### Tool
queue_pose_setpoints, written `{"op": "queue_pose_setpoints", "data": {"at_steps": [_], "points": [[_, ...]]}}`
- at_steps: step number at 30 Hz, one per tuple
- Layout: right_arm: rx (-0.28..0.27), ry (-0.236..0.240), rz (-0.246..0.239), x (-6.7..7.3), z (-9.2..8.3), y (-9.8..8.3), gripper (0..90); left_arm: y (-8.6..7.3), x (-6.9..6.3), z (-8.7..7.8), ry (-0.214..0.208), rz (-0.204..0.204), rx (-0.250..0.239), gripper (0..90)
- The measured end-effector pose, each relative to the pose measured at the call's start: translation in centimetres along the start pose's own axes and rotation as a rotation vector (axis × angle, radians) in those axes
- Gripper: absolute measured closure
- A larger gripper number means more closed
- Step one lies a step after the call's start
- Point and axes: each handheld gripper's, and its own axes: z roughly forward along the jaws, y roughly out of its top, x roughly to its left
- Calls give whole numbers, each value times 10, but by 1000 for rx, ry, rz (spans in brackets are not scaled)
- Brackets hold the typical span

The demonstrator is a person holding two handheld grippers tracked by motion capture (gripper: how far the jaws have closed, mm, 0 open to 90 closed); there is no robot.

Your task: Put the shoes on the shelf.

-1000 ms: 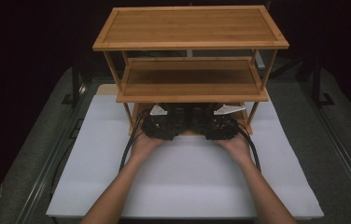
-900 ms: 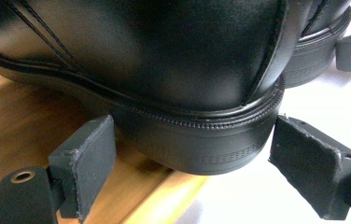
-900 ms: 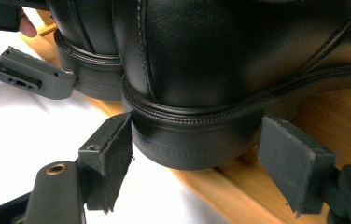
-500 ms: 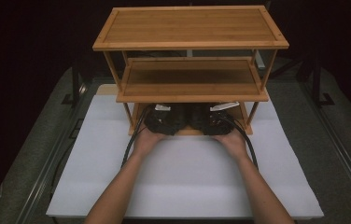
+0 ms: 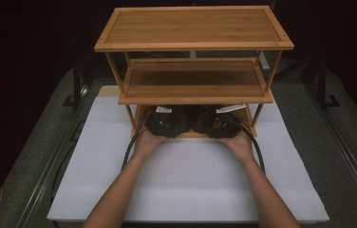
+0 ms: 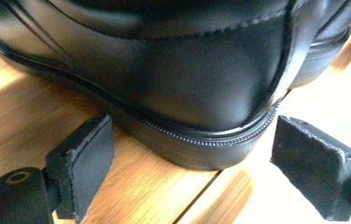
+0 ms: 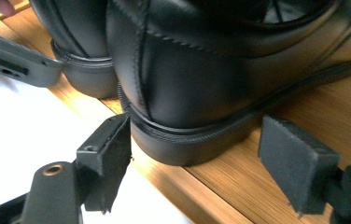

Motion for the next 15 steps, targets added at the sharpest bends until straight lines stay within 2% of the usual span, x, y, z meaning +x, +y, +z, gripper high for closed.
{"op": "queue_pose_setpoints", "data": {"at_steps": [1, 5, 7, 8, 10, 13, 15], "points": [[2, 1, 3, -1, -1, -1, 233, -3, -11, -1, -13, -160, -5, 114], [0, -6, 9, -7, -8, -6, 202, -7, -11, -8, -19, -153, 5, 102], [7, 6, 18, -8, -13, -10, 193, -9, -12, -13, -20, -142, 8, 95], [-3, 1, 2, -9, -16, -12, 191, -11, -12, -16, -20, -144, 6, 95], [5, -8, 19, -9, -24, -18, 191, -15, -13, -23, -26, -128, 4, 95], [-2, -9, 15, -9, -35, -25, 191, -22, -15, -33, -27, -133, 11, 95], [-5, -9, 12, -9, -42, -29, 191, -27, -16, -40, -26, -120, 12, 95]]}}
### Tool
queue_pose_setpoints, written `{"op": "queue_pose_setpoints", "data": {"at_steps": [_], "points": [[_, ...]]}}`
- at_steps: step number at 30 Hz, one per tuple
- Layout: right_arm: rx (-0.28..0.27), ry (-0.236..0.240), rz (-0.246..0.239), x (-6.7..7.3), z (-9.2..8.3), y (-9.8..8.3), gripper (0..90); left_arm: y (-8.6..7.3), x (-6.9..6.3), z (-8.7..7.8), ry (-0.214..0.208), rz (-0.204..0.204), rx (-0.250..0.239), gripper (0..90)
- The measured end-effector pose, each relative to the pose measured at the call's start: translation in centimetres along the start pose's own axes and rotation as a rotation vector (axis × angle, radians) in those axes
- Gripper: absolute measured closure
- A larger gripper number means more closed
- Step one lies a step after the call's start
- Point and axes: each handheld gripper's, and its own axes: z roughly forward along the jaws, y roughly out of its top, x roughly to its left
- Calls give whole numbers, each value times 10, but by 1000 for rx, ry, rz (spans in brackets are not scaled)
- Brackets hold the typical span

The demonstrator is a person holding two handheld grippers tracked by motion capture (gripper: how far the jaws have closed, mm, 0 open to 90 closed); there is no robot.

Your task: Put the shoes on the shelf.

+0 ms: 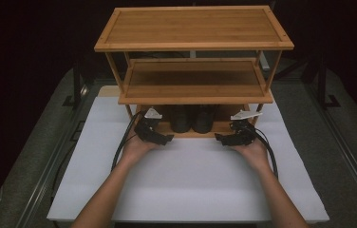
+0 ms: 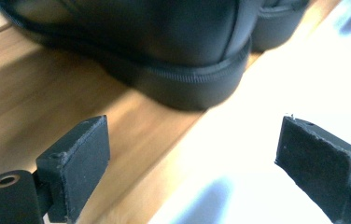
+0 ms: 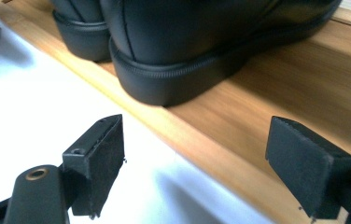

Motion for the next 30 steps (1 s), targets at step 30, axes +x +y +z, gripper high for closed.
{"op": "queue_pose_setpoints", "data": {"at_steps": [30], "points": [[64, -94, 48, -4, -114, -113, 154, -146, -16, -136, 111, -72, 63, 95]]}}
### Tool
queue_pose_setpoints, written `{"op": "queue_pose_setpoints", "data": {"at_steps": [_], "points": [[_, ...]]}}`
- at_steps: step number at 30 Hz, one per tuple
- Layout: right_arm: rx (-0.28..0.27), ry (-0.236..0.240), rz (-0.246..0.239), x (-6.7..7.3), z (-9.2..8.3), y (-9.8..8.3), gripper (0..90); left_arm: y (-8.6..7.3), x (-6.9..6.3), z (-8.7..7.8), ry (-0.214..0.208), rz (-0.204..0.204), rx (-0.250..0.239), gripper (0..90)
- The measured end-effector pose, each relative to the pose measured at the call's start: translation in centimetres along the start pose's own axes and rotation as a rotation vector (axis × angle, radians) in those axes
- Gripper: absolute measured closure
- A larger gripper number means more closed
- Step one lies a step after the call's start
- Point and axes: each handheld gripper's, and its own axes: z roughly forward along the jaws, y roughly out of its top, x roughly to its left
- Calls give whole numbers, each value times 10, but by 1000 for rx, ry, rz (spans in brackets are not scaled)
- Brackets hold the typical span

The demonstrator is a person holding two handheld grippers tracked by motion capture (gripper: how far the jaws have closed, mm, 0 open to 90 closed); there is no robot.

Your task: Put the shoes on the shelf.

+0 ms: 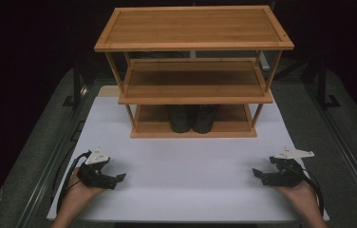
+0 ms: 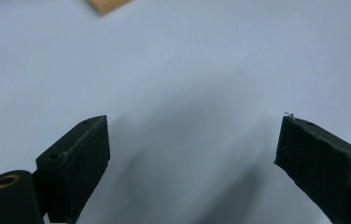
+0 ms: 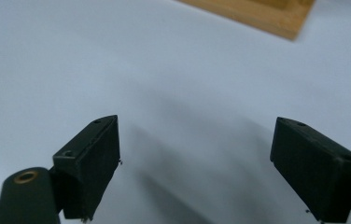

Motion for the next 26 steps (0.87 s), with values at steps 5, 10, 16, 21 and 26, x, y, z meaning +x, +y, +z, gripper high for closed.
{"op": "queue_pose_setpoints", "data": {"at_steps": [5, 10, 16, 21, 26], "points": [[10, -14, 14, -1, -9, -18, 154, -19, -1, -8, 25, -12, 15, 95], [19, -45, -9, 1, -11, -27, 153, -27, -1, -11, 34, -26, -7, 73], [12, -44, -11, 1, -11, -28, 151, -31, -1, -10, 48, -41, -24, 20], [11, -42, -9, 0, -10, -28, 150, -31, 0, -9, 54, -53, -21, 0], [11, -40, -8, 0, -10, -28, 149, -31, 0, -9, 53, -55, -21, 0]]}}
